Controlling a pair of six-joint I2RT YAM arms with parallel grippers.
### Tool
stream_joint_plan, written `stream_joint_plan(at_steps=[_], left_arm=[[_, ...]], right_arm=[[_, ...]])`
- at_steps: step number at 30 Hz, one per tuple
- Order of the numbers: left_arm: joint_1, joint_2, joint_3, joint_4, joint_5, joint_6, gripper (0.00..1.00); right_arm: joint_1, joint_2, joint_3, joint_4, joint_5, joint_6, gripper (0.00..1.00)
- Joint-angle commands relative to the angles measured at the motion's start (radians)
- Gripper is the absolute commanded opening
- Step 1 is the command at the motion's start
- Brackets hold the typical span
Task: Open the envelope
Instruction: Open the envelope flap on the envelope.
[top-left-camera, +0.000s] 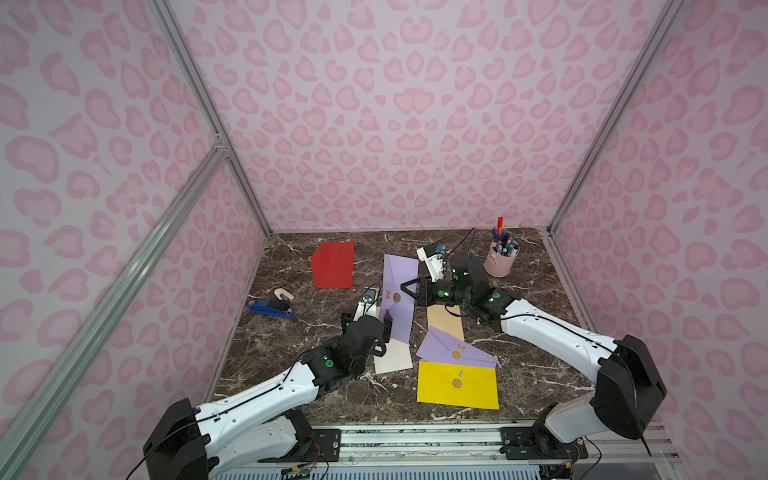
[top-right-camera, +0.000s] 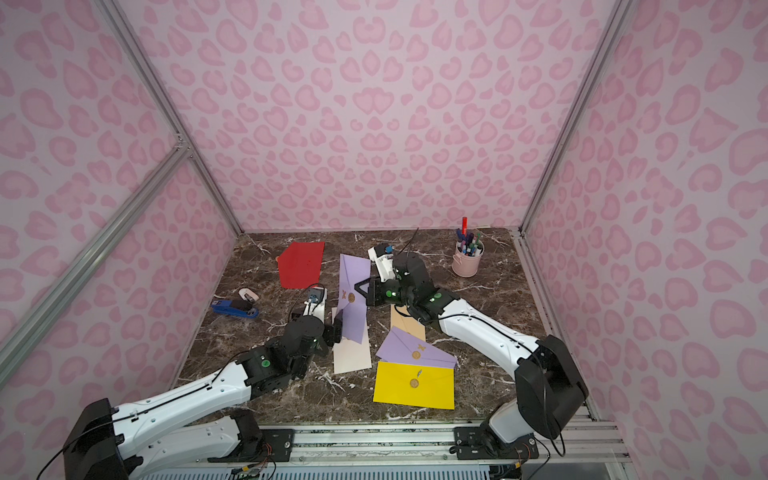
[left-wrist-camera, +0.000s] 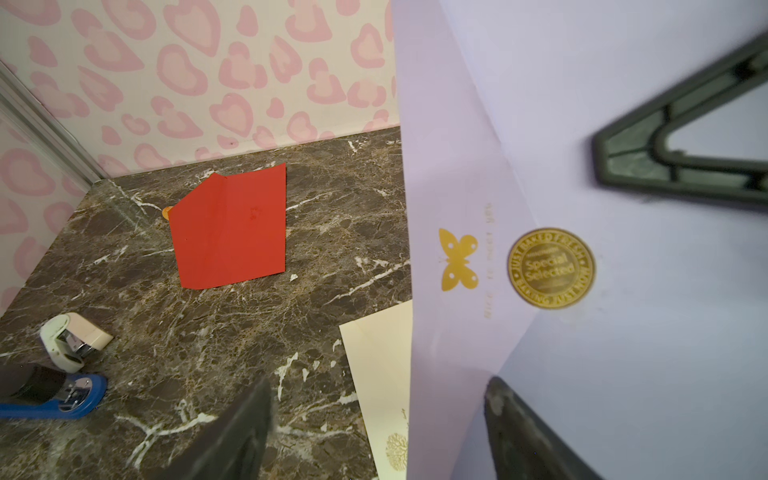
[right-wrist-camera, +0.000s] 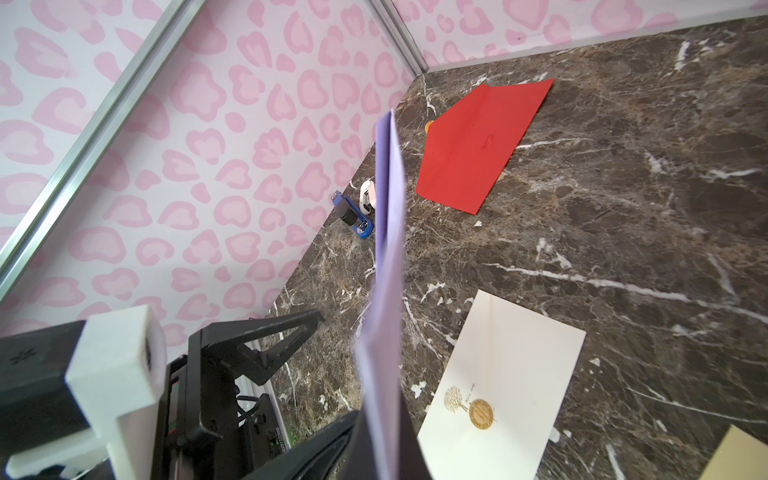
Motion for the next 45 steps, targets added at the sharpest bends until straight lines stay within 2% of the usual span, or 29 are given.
stream_joint_plan(at_steps=[1, 45], left_arm=[[0.005, -0.008, -0.005, 0.0, -0.027, -0.008, 0.82], [0.007, -0.032, -0.012, -0.004, -0.01, -0.01, 0.82]], right_arm=[[0.003, 0.002, 0.009, -0.017, -0.025, -0.005, 0.0], [0.007, 0.004, 0.011, -0.025, -0.016, -0.009, 0.0]])
